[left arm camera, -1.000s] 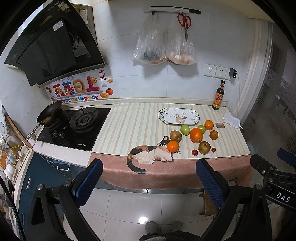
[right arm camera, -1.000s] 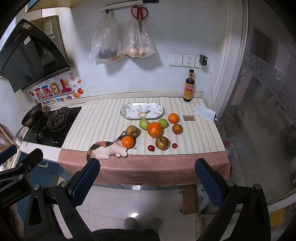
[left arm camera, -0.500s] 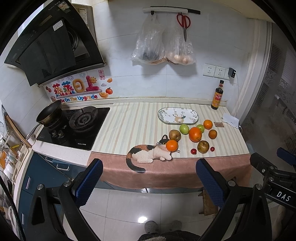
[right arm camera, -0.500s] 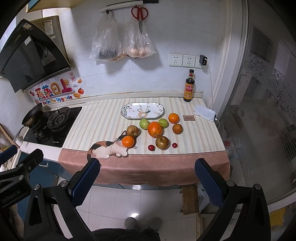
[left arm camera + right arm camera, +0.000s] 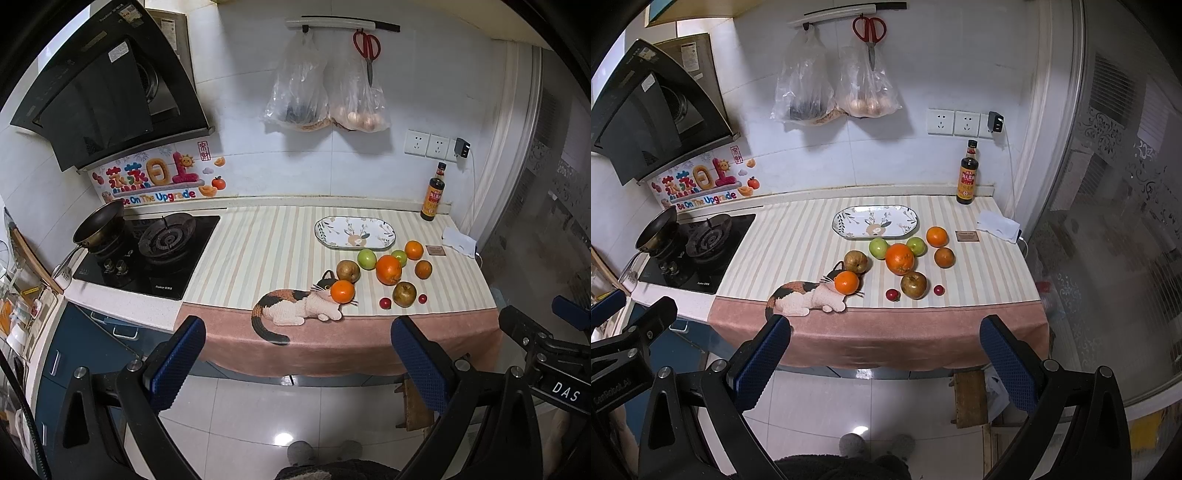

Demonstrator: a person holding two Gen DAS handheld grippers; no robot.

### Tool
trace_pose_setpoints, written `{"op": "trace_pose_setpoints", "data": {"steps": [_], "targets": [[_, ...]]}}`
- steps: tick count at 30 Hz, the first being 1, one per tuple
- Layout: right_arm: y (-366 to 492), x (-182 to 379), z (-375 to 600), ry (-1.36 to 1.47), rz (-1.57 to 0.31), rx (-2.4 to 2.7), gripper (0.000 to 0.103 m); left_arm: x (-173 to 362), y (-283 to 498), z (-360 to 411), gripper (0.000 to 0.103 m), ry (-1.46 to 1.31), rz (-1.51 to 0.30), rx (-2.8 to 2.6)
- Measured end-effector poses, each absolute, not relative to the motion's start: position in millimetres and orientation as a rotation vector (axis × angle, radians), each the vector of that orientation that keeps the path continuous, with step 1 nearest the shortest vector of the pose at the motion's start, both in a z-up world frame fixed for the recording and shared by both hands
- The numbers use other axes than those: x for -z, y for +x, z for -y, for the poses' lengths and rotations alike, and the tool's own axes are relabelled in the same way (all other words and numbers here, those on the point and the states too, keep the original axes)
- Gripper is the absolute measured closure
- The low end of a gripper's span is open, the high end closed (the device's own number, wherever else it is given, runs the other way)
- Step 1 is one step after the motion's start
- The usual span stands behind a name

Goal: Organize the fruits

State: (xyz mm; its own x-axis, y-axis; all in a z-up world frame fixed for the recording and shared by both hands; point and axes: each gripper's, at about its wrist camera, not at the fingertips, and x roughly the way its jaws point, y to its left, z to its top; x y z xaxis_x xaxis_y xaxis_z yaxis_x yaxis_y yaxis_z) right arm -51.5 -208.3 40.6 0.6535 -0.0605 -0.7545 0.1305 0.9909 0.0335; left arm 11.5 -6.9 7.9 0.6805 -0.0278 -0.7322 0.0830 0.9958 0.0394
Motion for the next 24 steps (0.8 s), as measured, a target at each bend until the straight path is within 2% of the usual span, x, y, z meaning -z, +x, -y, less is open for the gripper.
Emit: {"op": "trace_pose_setpoints", "data": {"steps": [12,18,24], "targets": [[-50.1,-47.0,205.0,0.131,-0.803,0.137,0.000,-7.3,25.5,2.3,0.000,0.066,-0.796,0.073],[-35.1,-30.3,216.1,0.207,-0.751,0.141,0.000,17.3,62.2,-10.3,0.000,0.060,-0.761,0.030],[-0.7,10.5,240.4,0.249,-0.827,0.220,0.000,61.5,117.9,-11.8,0.000,0.064,-0.837,0.010]]}}
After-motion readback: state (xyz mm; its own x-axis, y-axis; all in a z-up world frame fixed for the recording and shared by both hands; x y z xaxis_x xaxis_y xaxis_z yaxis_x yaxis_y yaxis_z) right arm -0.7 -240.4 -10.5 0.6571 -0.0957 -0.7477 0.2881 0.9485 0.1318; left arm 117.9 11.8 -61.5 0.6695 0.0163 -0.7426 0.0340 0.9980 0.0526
